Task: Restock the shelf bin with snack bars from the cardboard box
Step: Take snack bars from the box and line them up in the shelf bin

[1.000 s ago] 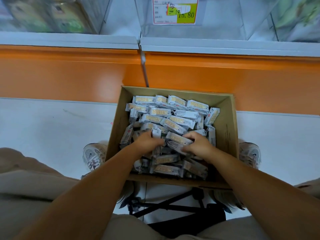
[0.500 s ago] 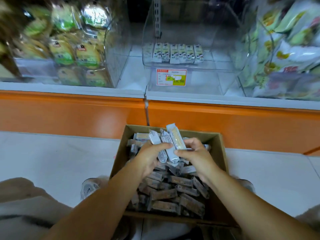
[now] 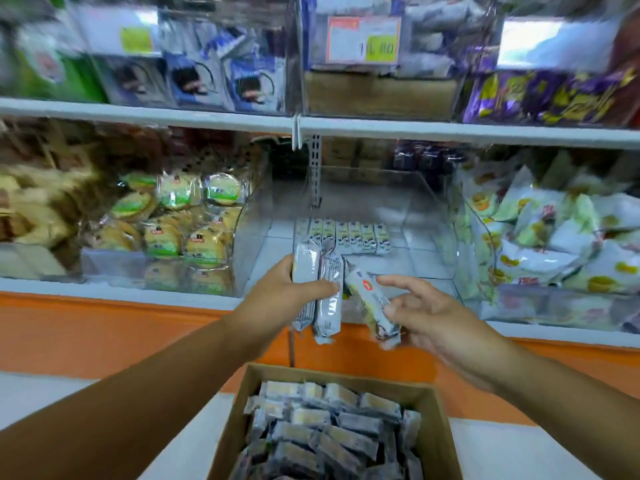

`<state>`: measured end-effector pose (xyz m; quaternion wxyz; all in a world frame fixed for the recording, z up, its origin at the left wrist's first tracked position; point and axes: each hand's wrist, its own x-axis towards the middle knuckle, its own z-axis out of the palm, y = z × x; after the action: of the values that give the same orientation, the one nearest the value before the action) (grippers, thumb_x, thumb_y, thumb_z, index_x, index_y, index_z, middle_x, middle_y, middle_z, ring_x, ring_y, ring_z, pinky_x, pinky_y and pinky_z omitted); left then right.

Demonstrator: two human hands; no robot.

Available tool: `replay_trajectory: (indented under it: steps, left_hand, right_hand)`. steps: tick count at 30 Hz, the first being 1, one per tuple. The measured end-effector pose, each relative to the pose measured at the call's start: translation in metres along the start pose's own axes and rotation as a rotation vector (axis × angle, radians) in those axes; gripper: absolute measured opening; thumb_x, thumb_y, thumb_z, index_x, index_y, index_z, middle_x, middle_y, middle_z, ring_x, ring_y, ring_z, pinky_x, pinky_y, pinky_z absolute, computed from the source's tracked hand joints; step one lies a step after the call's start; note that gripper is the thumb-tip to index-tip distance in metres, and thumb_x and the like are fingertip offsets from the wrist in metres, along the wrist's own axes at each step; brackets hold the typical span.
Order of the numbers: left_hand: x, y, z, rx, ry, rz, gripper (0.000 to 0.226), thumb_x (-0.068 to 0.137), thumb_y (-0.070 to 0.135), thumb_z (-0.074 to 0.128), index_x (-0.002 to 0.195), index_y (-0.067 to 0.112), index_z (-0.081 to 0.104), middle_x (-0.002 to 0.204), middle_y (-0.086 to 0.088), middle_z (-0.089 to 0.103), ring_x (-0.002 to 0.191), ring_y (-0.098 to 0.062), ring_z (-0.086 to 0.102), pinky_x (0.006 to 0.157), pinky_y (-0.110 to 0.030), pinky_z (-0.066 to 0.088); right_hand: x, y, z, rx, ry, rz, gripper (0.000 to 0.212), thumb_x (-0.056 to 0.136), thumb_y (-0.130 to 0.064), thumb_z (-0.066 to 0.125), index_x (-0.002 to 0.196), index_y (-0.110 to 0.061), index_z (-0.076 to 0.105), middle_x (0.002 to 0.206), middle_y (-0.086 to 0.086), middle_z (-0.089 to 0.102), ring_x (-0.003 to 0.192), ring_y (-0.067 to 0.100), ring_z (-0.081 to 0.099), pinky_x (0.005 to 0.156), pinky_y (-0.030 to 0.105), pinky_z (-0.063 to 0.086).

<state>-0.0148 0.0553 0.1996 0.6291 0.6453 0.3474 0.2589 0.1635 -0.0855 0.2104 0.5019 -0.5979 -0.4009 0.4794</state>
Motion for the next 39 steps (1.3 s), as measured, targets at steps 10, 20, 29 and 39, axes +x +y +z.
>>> replay_trajectory:
  steps: [10,20,29,39]
  left_hand:
    - [0.020,0.023,0.012,-0.152,0.009,0.087,0.029,0.080,0.019,0.078,0.105,0.028,0.065,0.097,0.013,0.076,0.089,0.000,0.071,0.081,-0.026,0.049]
    - [0.030,0.020,0.020,-0.103,0.121,0.135,0.042,0.076,0.018,0.083,0.110,0.027,0.061,0.099,0.009,0.075,0.090,-0.003,0.072,0.063,-0.010,0.053]
    - [0.038,0.022,0.030,-0.137,0.154,0.127,0.047,0.076,0.016,0.082,0.117,0.018,0.060,0.100,0.004,0.076,0.086,-0.007,0.074,0.061,-0.016,0.056]
    - [0.051,0.045,0.013,0.103,0.249,0.251,0.047,0.074,0.026,0.084,0.109,0.035,0.054,0.095,0.014,0.070,0.081,0.005,0.067,0.058,-0.011,0.053]
  right_hand:
    - [0.008,-0.015,0.003,0.355,-0.037,0.006,0.032,0.089,-0.012,0.056,0.117,-0.021,0.067,0.108,0.023,0.062,0.074,0.028,0.061,0.066,0.033,0.054]
    - [0.015,-0.010,0.001,-0.045,0.121,-0.138,0.057,0.080,0.003,0.070,0.119,-0.037,0.060,0.107,0.008,0.069,0.089,0.026,0.070,0.082,0.034,0.057]
    - [0.017,-0.007,0.000,-0.292,0.187,-0.270,0.048,0.085,-0.023,0.071,0.123,-0.046,0.052,0.112,-0.016,0.066,0.105,0.007,0.063,0.097,0.039,0.049]
    - [0.047,-0.013,-0.020,-0.666,0.543,-0.384,0.040,0.085,-0.026,0.070,0.117,-0.046,0.055,0.089,-0.020,0.055,0.081,-0.003,0.053,0.066,0.012,0.043]
